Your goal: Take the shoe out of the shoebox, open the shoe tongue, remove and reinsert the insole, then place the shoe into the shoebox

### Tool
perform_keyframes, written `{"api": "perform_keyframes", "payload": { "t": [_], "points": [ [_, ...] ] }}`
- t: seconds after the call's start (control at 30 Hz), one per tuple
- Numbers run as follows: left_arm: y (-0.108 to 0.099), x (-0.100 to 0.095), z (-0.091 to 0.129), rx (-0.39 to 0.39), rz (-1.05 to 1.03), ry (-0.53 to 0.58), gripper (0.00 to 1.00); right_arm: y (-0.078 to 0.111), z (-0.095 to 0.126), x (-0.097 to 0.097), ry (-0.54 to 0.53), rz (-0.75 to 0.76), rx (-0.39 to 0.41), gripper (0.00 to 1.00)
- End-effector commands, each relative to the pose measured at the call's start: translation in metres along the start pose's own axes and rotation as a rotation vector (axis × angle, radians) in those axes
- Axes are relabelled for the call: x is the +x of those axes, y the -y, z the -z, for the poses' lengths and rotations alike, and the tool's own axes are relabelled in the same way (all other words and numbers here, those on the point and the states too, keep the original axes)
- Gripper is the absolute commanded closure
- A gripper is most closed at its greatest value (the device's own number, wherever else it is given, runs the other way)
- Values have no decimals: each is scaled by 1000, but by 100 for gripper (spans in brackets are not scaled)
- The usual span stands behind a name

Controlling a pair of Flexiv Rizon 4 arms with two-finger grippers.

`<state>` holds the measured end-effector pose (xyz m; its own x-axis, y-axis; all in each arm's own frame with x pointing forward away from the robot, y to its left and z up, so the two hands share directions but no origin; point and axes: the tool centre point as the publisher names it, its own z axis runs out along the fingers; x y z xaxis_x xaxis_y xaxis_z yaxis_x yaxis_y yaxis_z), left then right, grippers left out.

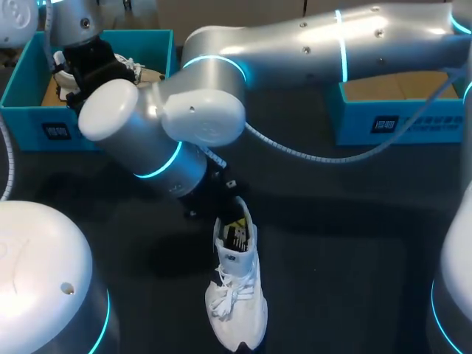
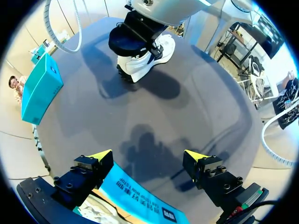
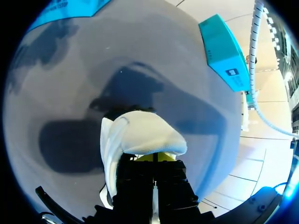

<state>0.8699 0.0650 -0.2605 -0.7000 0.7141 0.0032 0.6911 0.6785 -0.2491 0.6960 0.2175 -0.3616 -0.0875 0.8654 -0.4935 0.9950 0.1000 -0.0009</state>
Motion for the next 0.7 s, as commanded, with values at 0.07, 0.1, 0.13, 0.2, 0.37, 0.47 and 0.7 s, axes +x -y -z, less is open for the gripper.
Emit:
{"api": "perform_keyframes", "payload": {
  "t": [0.07,0.1,0.13,0.2,0.37,0.47,0.7],
  "points": [
    [0,1,0,-2,0,0,0,6,-7,1,10,-168,-3,100],
    [0,1,0,-2,0,0,0,6,-9,0,12,-169,-2,100],
    [0,1,0,-2,0,0,0,7,-12,0,16,-174,4,100],
    [0,1,0,-2,0,0,0,8,-17,1,15,-174,3,100],
    [0,1,0,-2,0,0,0,8,-32,6,2,-185,10,100],
    [0,1,0,-2,0,0,0,8,-37,11,-12,-181,1,100],
    [0,1,0,-2,0,0,0,6,-44,20,-95,-173,1,100]
  ]
}}
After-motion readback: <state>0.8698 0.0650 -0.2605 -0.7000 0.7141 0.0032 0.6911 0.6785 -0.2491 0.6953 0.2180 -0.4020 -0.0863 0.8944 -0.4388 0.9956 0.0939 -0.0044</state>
